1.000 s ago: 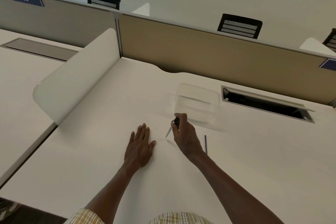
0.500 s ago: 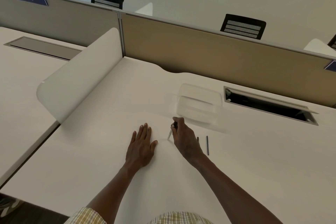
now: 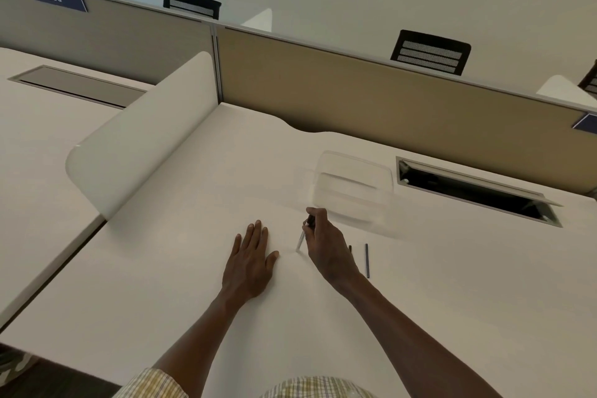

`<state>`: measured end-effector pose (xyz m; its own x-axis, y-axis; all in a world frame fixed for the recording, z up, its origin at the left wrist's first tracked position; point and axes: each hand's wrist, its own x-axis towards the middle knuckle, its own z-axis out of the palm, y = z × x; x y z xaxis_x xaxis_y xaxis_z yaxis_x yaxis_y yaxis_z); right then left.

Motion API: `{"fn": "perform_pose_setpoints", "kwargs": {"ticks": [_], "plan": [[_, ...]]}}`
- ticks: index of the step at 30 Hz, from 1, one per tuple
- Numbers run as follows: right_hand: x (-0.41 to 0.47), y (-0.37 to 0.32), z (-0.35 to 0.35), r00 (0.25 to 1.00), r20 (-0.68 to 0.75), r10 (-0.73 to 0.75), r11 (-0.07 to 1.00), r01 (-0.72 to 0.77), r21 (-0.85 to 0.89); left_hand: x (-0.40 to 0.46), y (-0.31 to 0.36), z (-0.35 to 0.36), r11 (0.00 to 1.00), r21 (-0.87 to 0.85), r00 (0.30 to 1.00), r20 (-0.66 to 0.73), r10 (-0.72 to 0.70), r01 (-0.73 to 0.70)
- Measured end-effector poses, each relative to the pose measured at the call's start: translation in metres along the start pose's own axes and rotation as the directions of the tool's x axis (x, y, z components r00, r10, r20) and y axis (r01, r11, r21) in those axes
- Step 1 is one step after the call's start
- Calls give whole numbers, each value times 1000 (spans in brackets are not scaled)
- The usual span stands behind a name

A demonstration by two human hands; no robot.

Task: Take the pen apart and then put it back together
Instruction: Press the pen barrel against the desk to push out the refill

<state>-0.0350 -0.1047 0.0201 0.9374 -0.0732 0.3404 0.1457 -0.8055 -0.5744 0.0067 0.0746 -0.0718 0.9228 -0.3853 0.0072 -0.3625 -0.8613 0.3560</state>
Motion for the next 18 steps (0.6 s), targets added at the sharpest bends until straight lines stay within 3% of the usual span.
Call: {"fn": "perform_pose_setpoints", "kwargs": {"ticks": [18], "plan": [[33, -29, -41, 985, -144, -95, 994, 101, 36, 1, 0, 0, 1000, 8, 1000, 16, -6, 6]]}}
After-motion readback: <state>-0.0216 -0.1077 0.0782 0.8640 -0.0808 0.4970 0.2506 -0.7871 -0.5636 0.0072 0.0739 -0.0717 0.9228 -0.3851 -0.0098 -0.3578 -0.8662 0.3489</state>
